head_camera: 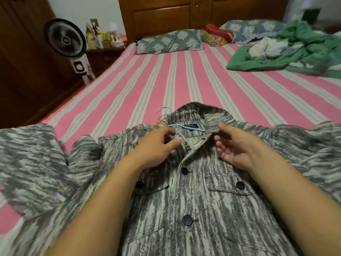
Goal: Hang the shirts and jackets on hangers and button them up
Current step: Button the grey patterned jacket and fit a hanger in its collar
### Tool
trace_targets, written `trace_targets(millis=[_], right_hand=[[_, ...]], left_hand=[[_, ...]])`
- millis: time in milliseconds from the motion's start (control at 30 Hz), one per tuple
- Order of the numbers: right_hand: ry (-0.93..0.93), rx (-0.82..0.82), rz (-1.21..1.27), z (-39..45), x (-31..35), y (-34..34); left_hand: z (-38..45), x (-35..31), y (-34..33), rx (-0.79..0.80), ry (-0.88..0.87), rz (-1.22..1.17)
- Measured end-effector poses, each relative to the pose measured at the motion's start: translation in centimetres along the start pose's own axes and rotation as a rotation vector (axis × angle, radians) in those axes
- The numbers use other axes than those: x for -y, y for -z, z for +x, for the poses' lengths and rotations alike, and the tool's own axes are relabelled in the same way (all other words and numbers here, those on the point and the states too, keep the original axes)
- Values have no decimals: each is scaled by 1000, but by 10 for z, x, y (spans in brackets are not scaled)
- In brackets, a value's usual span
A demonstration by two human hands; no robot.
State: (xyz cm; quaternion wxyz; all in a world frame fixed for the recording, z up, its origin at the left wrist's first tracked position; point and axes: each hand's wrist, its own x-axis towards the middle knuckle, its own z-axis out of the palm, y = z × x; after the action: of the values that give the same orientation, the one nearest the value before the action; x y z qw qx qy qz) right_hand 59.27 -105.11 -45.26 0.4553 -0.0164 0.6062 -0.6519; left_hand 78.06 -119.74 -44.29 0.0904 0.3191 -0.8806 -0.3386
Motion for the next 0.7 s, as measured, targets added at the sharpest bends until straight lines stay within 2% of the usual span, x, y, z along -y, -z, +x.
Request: trace_targets(millis=[100, 200, 300, 433, 500, 600, 700], right_hand=[[-31, 77, -94, -3, 2, -3], [4, 82, -178, -1, -1, -15], [-13, 76, -189, 1, -1, -21], [-96, 204, -196, -17, 5, -18], [-104, 221, -204, -25, -1, -23], [-21, 123, -222, -27, -24, -44], [57, 39, -200, -21, -38, -55]], left_hand=[[5, -4, 2, -26, -103, 244], [4, -4, 3, -37, -199, 335], [3, -1, 3, -113, -387, 495], [9, 3, 7, -106, -455, 559], [12, 0, 5, -126, -457, 599], [15, -9, -3, -159, -420, 574], [14, -16, -7, -94, -246, 354]])
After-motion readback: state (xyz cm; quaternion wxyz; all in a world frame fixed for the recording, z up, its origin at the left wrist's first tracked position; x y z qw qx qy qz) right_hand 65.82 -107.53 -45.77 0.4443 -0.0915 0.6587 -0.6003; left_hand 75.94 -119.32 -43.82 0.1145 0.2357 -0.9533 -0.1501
